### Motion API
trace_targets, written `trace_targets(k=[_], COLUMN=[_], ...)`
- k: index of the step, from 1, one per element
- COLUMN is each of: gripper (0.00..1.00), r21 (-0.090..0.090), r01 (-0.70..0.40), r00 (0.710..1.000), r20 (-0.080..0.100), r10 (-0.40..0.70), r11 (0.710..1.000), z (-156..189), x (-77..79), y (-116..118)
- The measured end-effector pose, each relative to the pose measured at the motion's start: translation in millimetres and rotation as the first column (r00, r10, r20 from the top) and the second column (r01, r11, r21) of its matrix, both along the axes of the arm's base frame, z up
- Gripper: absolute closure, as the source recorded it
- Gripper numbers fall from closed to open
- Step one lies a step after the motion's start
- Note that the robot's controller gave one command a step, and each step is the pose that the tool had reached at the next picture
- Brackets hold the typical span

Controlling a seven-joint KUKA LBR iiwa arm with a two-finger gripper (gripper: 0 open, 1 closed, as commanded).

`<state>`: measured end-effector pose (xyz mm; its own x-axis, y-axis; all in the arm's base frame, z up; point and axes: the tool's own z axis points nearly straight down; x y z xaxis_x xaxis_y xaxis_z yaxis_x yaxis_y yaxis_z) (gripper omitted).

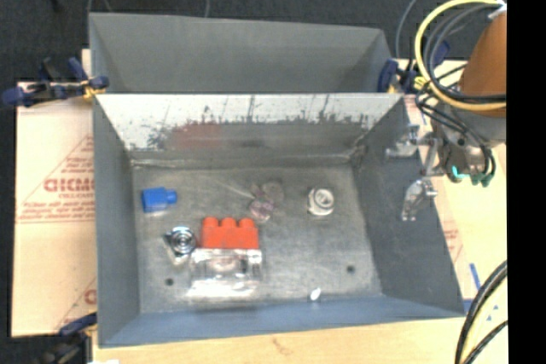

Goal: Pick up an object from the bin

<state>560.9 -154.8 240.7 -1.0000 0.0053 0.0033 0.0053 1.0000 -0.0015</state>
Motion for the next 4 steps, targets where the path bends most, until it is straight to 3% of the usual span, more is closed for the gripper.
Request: trace_targets(k=[1, 2, 3, 4], gripper=[0.00, 0.00, 0.00, 0.00], r21=[0.004, 0.003, -0.001, -0.005], r01=[-0.197, -0.326, -0.393, -0.581], r00=[0.980, 0.945, 0.919, 0.814], r20=[0.002, 0.004, 0.005, 0.015], r10=[0.197, 0.326, 0.393, 0.581], r11=[0.980, 0.945, 0.919, 0.814], z=[-82, -127, -161, -162], x=[7.9, 28.3, 32.0, -3.8], y=[82, 153, 195, 255])
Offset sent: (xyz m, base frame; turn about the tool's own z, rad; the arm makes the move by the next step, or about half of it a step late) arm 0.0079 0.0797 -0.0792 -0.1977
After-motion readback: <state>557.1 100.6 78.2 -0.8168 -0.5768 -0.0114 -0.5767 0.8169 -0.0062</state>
